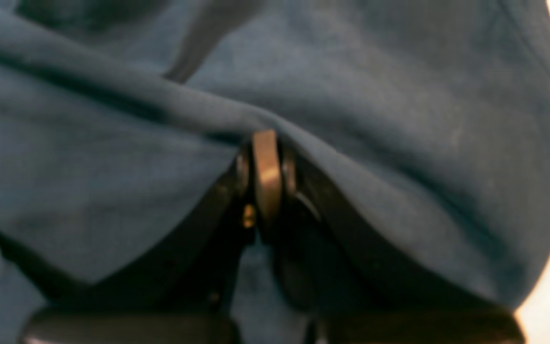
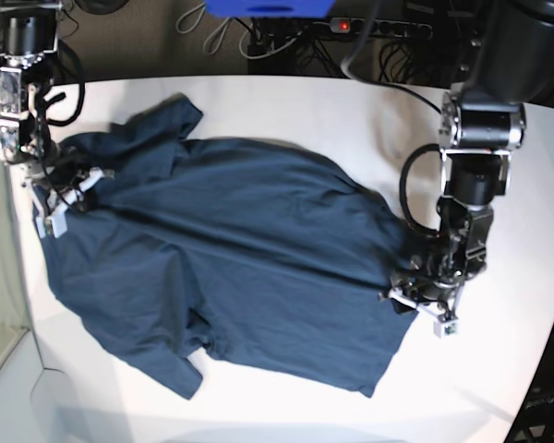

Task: Layout the t-shirt on the table in an organized manner, then fold the t-shirt properly
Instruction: 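Regrasp the shirt edges with both grippers and pull them apart, then grasp the shirt hem with the right gripper and the side with the left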

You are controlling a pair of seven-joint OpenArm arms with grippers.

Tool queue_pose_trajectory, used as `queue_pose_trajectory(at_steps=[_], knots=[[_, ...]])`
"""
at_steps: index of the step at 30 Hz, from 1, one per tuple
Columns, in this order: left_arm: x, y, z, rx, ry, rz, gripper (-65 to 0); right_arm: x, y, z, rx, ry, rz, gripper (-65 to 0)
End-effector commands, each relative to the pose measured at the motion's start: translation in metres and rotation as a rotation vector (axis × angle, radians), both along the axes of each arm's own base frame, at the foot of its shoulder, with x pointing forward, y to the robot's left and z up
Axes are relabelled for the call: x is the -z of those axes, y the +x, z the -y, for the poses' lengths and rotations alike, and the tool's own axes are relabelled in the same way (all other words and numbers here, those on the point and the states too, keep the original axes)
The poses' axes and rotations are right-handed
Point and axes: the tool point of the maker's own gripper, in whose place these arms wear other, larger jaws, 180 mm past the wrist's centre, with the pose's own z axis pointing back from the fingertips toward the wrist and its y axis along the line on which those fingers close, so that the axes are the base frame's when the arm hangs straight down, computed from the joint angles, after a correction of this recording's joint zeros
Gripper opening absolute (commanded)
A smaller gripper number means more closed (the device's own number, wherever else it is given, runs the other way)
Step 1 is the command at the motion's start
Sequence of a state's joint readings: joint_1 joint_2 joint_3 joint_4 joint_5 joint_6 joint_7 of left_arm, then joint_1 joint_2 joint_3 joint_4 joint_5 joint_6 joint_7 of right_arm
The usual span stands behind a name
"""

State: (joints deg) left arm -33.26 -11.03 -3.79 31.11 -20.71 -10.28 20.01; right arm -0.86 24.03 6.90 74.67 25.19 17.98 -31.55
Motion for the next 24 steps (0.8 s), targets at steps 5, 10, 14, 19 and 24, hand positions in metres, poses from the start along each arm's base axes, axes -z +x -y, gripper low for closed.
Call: queue_pose_trajectory(at_steps=[5, 10, 14, 19, 24], knots=[[-0.013, -0.017, -0.001, 0.019, 0.000, 0.013, -35.7, -0.055, 0.044, 0.024, 0.038, -0.029, 0.163, -65.0], [-0.048, -0.034, -0.020, -0.001, 0.013, 0.090, -35.7, -0.082, 0.039, 0.012, 0.046, -0.011, 0.253, -65.0], [-0.080, -0.050, -0.047, -0.058, 0.040, 0.161, -35.7, -0.102, 0.019, -0.048, -0.011, 0.064, 0.335, -65.0], [-0.066, -0.070, -0.064, -0.084, 0.055, 0.114, -35.7, -0.093, 0.003, -0.131, -0.083, 0.218, 0.288, -65.0], [-0.055, -0.091, -0.082, -0.090, 0.098, 0.080, -35.7, -0.067, -0.008, -0.200, -0.203, 0.317, 0.182, -65.0]])
